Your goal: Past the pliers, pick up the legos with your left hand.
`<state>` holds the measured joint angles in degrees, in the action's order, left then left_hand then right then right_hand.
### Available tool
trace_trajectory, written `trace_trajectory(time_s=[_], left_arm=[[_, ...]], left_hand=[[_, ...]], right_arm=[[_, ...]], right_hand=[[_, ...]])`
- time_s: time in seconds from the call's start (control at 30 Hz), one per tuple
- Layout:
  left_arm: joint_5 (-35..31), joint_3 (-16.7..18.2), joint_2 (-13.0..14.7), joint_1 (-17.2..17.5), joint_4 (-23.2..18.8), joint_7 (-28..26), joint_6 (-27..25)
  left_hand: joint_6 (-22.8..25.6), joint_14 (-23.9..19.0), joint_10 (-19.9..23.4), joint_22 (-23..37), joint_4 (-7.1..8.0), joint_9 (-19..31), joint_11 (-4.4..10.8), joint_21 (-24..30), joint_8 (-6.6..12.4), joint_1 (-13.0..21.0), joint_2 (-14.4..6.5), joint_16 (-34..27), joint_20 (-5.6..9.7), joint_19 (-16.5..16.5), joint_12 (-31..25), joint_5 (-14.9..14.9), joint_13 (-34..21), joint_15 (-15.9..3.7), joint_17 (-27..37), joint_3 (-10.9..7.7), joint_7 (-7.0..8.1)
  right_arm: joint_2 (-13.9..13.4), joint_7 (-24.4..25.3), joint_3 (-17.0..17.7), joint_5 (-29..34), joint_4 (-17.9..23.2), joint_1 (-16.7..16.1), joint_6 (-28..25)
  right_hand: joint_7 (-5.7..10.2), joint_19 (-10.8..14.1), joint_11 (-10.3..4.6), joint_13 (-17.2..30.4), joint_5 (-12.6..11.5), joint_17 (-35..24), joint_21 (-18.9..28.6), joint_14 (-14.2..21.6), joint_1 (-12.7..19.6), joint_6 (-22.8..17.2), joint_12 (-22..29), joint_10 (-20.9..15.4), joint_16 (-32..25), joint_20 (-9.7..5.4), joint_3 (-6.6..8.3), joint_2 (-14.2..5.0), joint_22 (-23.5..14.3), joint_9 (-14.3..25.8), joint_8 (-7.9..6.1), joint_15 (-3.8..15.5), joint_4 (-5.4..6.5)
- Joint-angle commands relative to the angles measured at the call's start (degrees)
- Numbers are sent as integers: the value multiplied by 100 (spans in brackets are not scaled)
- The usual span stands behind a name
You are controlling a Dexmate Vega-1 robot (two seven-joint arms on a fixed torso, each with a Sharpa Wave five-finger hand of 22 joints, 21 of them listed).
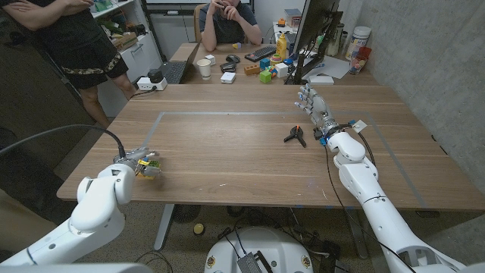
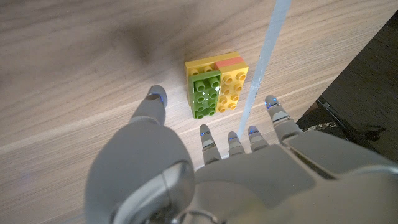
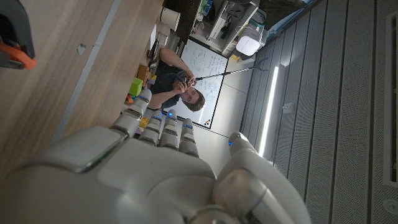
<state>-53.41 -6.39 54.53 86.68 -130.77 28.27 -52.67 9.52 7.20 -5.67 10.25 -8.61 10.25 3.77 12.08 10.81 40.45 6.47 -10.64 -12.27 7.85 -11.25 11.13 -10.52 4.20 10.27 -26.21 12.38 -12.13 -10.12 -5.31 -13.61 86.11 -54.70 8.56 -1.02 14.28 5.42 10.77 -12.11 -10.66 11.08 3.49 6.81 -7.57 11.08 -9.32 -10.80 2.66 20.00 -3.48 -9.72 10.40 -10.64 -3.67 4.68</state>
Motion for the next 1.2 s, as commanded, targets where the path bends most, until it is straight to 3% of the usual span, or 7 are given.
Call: trace_trajectory(time_s=[0.03, 0.47, 0.6, 0.83, 0.9, 1.03, 1.2], left_arm=[[816, -536, 707, -244, -20, -434, -531], [1703, -1356, 1331, -864, -49, -980, -988], [1895, -1660, 1497, -1116, -73, -1136, -1123], [1978, -2345, 1710, -1681, -77, -1285, -1378], [2043, -2465, 1735, -1796, -77, -1335, -1433], [2116, -2705, 1790, -2014, -91, -1434, -1545], [2194, -2964, 1796, -2259, -104, -1557, -1724]], left_hand=[[44, 13, -42, 15, -2, 27, 3, -18, 34, 93, -14, -13, -6, 16, -32, 39, -29, 6, 10, 35, 15], [-11, -113, -29, 22, -4, 27, -15, 31, 14, 176, -52, -51, 20, 194, -42, 47, -30, -6, 9, 74, 20], [158, -518, 221, 31, -19, 36, -31, 161, 77, 405, -214, -131, 22, 684, -127, 47, -31, -169, 11, 97, 16], [1063, -1983, 1573, 58, -94, 54, -13, 566, 187, 1274, -627, -324, 627, 2263, -400, -7, -38, -725, 34, 264, -71], [1366, -2428, 2115, 73, -106, 62, 32, 722, 213, 1617, -739, -430, 869, 2717, -512, -26, -49, -884, 65, 311, -191], [1900, -2935, 2823, 107, -116, 85, -78, 945, 314, 2100, -1010, -602, 1118, 3216, -697, -46, -108, -958, 126, 312, -450], [2769, -3907, 3972, 153, -117, 109, 161, 1313, 503, 2680, -1262, -960, 1366, 3814, -1123, -89, -303, -1239, 199, 304, -706]], right_arm=[[-15, -14, -21, -13, -21, 47, -13], [0, -51, -44, -1, -135, 135, -9], [5, -50, -41, -1, -148, 147, -9], [16, -76, -46, -2, -221, 195, 28], [20, -82, -42, -9, -233, 203, 31], [27, -96, -43, -9, -279, 231, 47], [34, -113, -45, -5, -346, 270, 67]], right_hand=[[4, -12, 15, 20, -50, -13, 20, -1, -42, -60, 38, -37, -33, 29, -23, -5, -22, 19, -39, -45, -11], [6, -12, 9, 20, -59, -11, 19, -1, -47, -61, 35, -37, -30, 33, -30, -4, -22, 18, -37, -46, -10], [7, -11, 7, 20, -62, -10, 19, 3, -48, -62, 37, -45, -31, 32, -33, -3, -22, 18, -37, -50, -10], [13, -12, 1, 20, -68, -9, 18, 4, -51, -66, 36, -48, -30, 37, -39, 0, -22, 18, -38, -52, -10], [12, -10, 4, 20, -70, -9, 18, 14, -54, -78, 39, -58, -33, 37, -41, 1, -22, 18, -42, -60, -9], [8, -10, -1, 20, -72, -9, 18, 20, -60, -84, 45, -77, -35, 39, -47, 4, -21, 18, -43, -66, -7], [5, -1, -1, 20, -76, -10, 21, 34, -72, -101, 52, -100, -40, 39, -58, 10, -21, 17, -48, -83, -2]])
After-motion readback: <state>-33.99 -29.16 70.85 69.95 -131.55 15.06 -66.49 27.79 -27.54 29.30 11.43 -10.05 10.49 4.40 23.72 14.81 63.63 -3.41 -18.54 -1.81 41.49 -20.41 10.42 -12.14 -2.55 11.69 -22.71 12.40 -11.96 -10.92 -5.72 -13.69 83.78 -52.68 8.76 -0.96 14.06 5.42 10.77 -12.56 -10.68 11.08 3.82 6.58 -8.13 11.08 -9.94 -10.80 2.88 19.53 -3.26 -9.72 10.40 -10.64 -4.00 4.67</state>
